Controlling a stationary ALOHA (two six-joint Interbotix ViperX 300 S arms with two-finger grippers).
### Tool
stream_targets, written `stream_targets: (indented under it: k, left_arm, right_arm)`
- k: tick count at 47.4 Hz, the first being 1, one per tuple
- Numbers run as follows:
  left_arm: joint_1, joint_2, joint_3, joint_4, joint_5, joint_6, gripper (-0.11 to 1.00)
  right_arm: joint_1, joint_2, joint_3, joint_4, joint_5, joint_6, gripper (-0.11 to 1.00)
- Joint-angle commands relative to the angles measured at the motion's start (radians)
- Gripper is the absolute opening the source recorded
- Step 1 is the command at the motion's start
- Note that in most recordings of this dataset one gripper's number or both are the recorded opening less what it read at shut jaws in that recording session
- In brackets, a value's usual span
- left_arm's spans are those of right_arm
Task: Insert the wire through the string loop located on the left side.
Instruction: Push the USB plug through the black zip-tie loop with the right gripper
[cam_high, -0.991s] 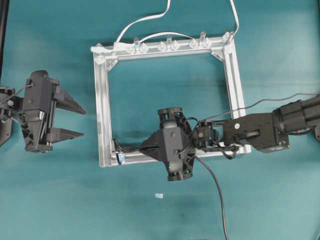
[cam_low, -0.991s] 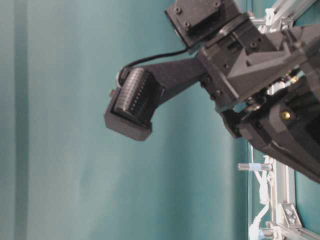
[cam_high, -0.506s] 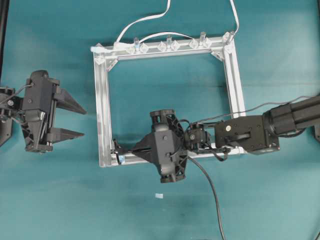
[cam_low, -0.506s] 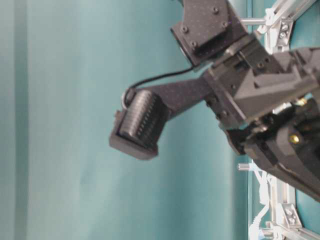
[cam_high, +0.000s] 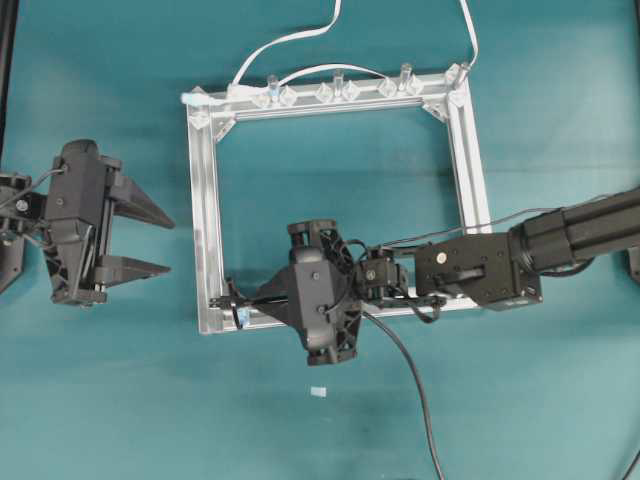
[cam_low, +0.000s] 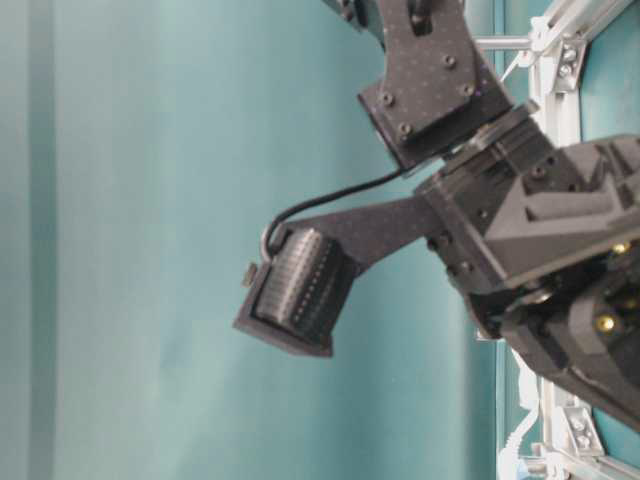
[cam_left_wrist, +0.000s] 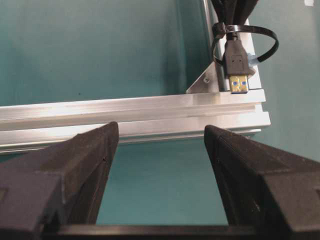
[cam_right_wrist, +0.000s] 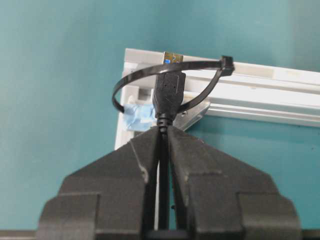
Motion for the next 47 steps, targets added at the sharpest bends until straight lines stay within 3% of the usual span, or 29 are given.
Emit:
stream_targets:
  k: [1,47]
  left_arm:
    - [-0.008,0.0,-0.021,0.002,-0.005,-0.006,0.72]
    - [-0.041,0.002,-0.044,0.002,0.08,-0.006,0.72]
  right_arm:
    - [-0.003,-0.018,-0.028,-0.003,-0.011,-0.002,0.08]
    - [-0.006,0.011,-0.081,-0.003,-0.011,-0.002,0.08]
